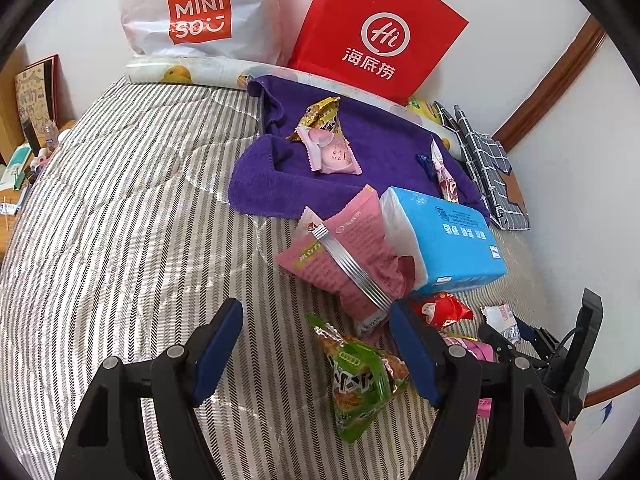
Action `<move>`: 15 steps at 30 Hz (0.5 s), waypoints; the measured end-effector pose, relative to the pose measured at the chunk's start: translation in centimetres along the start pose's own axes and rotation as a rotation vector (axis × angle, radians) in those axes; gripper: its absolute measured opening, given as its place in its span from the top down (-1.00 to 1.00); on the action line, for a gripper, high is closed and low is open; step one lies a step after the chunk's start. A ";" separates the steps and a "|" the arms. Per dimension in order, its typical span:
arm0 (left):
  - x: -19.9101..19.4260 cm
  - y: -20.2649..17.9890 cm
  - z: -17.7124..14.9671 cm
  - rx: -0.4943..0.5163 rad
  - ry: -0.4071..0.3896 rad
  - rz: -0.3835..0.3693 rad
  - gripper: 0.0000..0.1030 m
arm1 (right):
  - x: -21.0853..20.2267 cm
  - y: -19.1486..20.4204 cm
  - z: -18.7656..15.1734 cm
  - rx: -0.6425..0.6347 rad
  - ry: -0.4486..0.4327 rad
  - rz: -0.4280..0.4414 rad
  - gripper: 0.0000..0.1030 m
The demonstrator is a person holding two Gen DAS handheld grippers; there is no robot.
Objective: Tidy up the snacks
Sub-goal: 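Lift the white packet with the right tool while the left tool grasps the green chip bag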
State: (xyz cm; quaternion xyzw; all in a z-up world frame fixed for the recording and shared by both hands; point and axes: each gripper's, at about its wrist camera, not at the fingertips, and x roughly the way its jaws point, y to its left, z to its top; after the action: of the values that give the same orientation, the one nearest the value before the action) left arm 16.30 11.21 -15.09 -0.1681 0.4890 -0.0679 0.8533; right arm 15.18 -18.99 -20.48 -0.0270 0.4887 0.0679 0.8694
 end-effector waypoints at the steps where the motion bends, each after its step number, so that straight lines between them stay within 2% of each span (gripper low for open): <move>1: 0.0 0.0 0.0 -0.001 -0.002 -0.002 -0.44 | -0.1 0.0 -0.1 -0.005 -0.009 0.006 -0.38; 3: -0.2 0.0 -0.1 0.003 -0.005 -0.009 -0.44 | -0.3 0.2 0.0 -0.011 -0.014 0.009 -0.18; 9: -0.6 -0.1 -0.2 0.011 -0.015 -0.048 -0.44 | -0.6 0.4 0.2 -0.018 -0.013 0.005 -0.09; 15: 0.1 -0.9 -1.0 0.034 0.012 -0.069 -0.44 | -1.7 -0.1 0.3 0.006 -0.033 0.030 -0.09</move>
State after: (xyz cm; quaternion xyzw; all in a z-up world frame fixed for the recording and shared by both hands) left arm 15.53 10.09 -15.25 -0.1699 0.4868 -0.1065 0.8502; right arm 14.56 -19.21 -18.85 -0.0158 0.4750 0.0797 0.8762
